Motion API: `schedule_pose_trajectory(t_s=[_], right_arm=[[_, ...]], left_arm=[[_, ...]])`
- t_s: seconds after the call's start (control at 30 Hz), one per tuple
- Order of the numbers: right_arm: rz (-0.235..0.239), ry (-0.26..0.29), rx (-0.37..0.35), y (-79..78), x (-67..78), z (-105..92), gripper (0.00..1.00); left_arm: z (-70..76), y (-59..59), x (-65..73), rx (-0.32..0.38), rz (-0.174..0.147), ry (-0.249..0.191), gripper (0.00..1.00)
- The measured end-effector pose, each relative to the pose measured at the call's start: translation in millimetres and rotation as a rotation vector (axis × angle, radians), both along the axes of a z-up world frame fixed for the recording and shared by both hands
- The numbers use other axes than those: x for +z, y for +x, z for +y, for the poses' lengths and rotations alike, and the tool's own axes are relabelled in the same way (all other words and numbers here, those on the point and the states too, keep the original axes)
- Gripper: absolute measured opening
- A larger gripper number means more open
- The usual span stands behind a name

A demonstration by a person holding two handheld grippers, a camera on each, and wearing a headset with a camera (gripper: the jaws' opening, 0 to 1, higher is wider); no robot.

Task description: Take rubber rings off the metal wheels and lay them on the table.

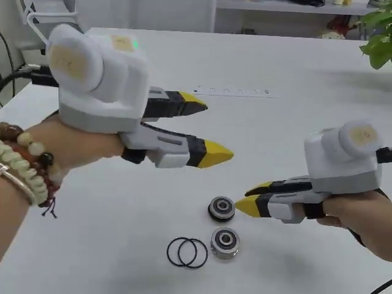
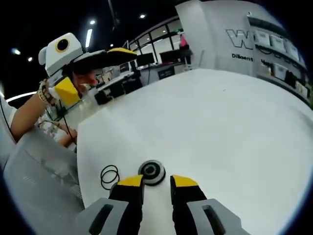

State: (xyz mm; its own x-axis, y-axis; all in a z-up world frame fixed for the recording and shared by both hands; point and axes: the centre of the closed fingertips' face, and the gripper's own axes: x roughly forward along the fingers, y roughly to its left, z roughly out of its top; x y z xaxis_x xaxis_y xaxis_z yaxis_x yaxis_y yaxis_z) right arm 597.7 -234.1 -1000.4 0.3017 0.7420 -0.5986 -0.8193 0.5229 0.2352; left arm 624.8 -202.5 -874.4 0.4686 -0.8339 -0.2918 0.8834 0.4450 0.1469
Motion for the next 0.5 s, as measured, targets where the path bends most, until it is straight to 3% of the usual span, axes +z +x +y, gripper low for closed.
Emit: schedule_pose_trajectory(t_s=[0.17, 0.27, 0.33, 0.37, 0.43, 0.5], right_arm=[[0.002, -0.03, 0.015, -0.8, -8.0, -1.6, 0.19], [0.006, -0.037, 0.012, 0.1, -11.6, -2.5, 0.2], [0.013, -0.043, 0.013, -2.3, -14.5, -2.2, 0.2], [0.014, -0.052, 0.017, -3.9, -16.0, -2.2, 0.2], [0.008, -0.064, 0.025, -4.8, -18.1, -3.0, 0.2], [0.008, -0.064, 0.03, -4.8, -19.1, -2.4, 0.2]], left_arm=[[-1.3, -4.1, -29.6, 0.013, 0.013, 0.011, 0.5], [-4.4, -9.2, -54.7, 0.003, 0.052, 0.063, 0.45], [-5.1, -13.4, -75.0, 0.001, 0.112, 0.102, 0.42], [-6.1, -15.8, -83.4, -0.019, 0.113, 0.137, 0.4], [-10.8, -15.3, -88.7, -0.01, 0.11, 0.129, 0.4], [-14.6, -15.6, -96.4, 0.004, 0.135, 0.12, 0.37]])
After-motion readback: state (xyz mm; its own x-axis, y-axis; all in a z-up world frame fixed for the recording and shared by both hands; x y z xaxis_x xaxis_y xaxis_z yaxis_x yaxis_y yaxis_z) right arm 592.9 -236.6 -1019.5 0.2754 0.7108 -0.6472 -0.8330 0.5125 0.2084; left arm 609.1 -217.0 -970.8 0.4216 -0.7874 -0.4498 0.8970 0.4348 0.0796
